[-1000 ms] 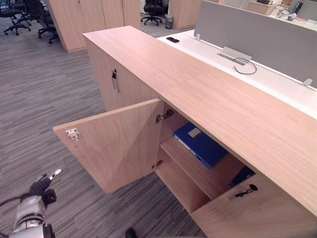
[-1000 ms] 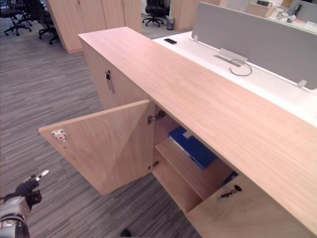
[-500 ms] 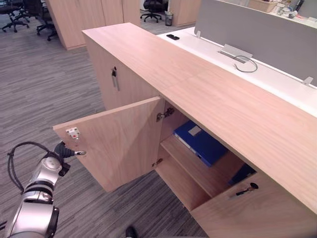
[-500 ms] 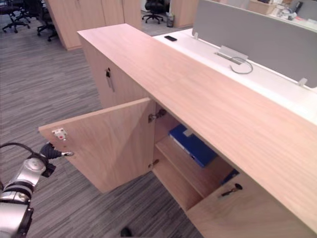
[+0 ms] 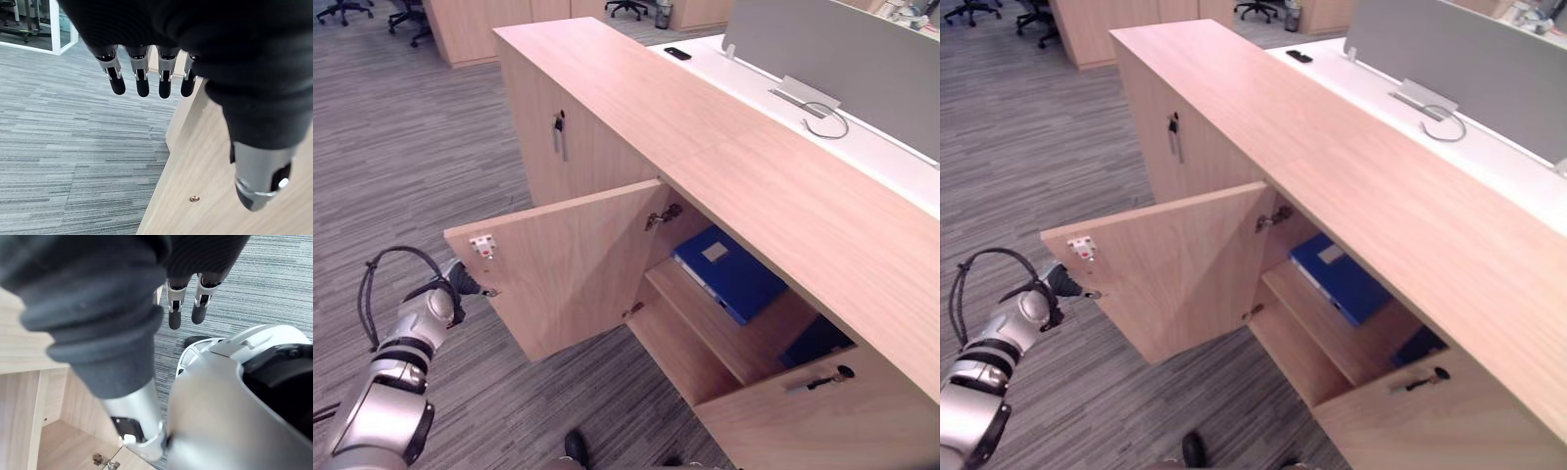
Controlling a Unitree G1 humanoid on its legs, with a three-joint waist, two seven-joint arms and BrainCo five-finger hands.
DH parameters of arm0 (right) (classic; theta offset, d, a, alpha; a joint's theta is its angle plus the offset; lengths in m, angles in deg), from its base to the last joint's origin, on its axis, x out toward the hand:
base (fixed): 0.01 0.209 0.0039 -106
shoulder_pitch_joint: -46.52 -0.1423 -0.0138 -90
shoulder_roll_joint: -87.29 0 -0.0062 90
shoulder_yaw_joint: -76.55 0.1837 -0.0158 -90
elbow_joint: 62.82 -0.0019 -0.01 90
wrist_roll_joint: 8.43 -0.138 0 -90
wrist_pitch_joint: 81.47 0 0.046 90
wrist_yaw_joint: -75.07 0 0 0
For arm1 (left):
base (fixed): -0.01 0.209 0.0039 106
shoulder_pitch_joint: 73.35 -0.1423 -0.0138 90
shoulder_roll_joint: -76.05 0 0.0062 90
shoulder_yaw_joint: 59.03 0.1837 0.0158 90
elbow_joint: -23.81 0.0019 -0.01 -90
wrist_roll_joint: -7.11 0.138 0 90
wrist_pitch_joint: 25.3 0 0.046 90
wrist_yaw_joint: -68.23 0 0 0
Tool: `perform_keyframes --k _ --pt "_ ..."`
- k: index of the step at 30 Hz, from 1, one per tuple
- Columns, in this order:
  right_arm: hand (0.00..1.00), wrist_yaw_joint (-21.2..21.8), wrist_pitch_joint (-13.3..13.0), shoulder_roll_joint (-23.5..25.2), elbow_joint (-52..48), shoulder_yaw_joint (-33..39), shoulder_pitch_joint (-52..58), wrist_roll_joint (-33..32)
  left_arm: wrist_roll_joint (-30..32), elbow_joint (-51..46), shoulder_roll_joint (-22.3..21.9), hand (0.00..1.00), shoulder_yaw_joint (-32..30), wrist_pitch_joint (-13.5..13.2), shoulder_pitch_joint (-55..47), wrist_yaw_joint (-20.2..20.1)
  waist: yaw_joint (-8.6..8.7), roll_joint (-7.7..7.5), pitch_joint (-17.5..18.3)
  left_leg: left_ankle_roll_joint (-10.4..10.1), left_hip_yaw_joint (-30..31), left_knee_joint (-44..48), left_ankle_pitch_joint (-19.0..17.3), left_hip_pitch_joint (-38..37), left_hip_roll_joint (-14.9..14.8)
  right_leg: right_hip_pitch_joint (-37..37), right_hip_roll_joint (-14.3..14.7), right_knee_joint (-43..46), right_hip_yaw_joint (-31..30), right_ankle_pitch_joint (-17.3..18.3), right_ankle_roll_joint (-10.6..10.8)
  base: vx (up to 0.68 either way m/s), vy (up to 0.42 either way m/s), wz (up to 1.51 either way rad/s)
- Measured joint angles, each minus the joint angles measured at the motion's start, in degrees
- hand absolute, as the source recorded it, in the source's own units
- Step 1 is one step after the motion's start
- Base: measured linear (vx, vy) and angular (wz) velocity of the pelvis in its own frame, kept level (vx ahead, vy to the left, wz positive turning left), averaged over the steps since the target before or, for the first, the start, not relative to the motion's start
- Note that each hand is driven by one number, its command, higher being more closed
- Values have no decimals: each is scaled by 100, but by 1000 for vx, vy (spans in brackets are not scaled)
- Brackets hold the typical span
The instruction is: Walk over to the cabinet, pick up the folder, carry it to the office cabinet, place the folder inside the office cabinet, then close the office cabinet door
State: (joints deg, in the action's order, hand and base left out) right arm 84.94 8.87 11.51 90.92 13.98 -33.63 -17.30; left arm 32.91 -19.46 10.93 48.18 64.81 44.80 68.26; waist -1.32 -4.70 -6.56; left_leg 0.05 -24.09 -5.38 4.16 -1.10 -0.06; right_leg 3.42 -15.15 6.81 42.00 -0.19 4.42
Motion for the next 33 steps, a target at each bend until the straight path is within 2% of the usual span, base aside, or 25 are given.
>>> perform_keyframes --k 3,6,7,8,10,11,13,14,16,19,22,25,30,33 --pt "0 -21 -26 10 14 1 -17 106 45 -936 38 0 450 23 -558 29 -126 2 3 0 92 5 -4 4 90 29 -95 51 32 -8 9 42 44 22" --pt "0 -90 -52 13 138 6 -27 149 41 -1619 104 0 1369 -59 -949 -63 -289 9 15 58 194 6 -76 4 162 56 -154 61 32 -44 59 -7 56 21" --pt "0 -115 -56 4 205 6 -111 246 35 -1804 101 0 1770 -157 -1057 -206 -303 10 15 83 181 6 -92 7 188 49 -183 63 31 -65 51 -30 43 -2" --pt "0 -149 -56 5 237 6 -167 326 -5 -1838 77 0 1935 -220 -1089 -307 -296 15 14 91 154 3 -97 10 195 38 -193 63 31 -85 53 -44 50 -12" --pt "0 -229 -54 0 259 2 -286 353 -86 -1843 -35 0 2775 -671 -1130 -730 -163 29 4 94 55 5 -94 9 230 2 -242 58 34 -184 97 -56 51 -24" --pt "0 -255 -56 1 273 0 -336 343 -84 -1842 -195 0 3007 -840 -1160 -829 -101 36 -1 94 1 5 -94 13 239 -42 -256 52 33 -198 77 -73 53 -37" --pt "0 -281 -72 9 284 -6 -417 329 -70 -1805 -919 0 3365 -967 -1168 -903 45 66 -21 106 -99 5 -87 40 242 -101 -262 -26 25 -262 48 -98 43 -34" --pt "0 -282 -75 17 284 -8 -435 329 -75 -1805 -1097 0 3446 -1015 -1168 -927 91 72 -25 109 -117 4 -84 51 241 -131 -260 -40 23 -265 43 -110 30 -23" --pt "0 -319 -113 30 276 -44 -487 329 -210 -1810 -1783 0 3717 -1305 -1166 -1076 240 99 -41 91 -210 4 -67 98 214 -187 -241 -60 9 -287 58 -87 11 -24" --pt "0 -331 -137 40 267 -50 -489 329 -595 -1812 -2362 0 3881 -1481 -1160 -1213 370 111 -47 60 -373 3 -46 84 123 -239 -168 -113 -16 -282 51 -62 -13 -32" --pt "0 -332 -148 57 197 -51 -480 332 -901 -1810 -2553 0 3915 -1483 -1150 -1301 438 120 -51 24 -444 3 -21 67 33 -246 -72 -190 -51 -279 45 -44 -38 -16" --pt "0 -335 -148 29 148 -48 -474 331 -1091 -1806 -2626 0 4094 -1457 -1150 -1343 488 200 -63 10 -576 5 -21 -17 -55 -241 13 -221 -151 -250 -8 -27 -46 -21" --pt "0 -335 -153 6 129 -60 -473 329 -1343 -1807 -2971 0 4099 -1379 -1151 -1365 539 248 -36 1 -996 33 -48 -108 -145 -410 117 -228 -561 -300 -15 10 -18 -45" --pt "0 -334 -158 18 73 -65 -471 315 -1556 -1800 -3215 0 3959 -1356 -1197 -1350 679 302 -26 -26 -1113 34 -104 -207 -169 -375 143 -246 -640 -297 -14 5 3 -21"
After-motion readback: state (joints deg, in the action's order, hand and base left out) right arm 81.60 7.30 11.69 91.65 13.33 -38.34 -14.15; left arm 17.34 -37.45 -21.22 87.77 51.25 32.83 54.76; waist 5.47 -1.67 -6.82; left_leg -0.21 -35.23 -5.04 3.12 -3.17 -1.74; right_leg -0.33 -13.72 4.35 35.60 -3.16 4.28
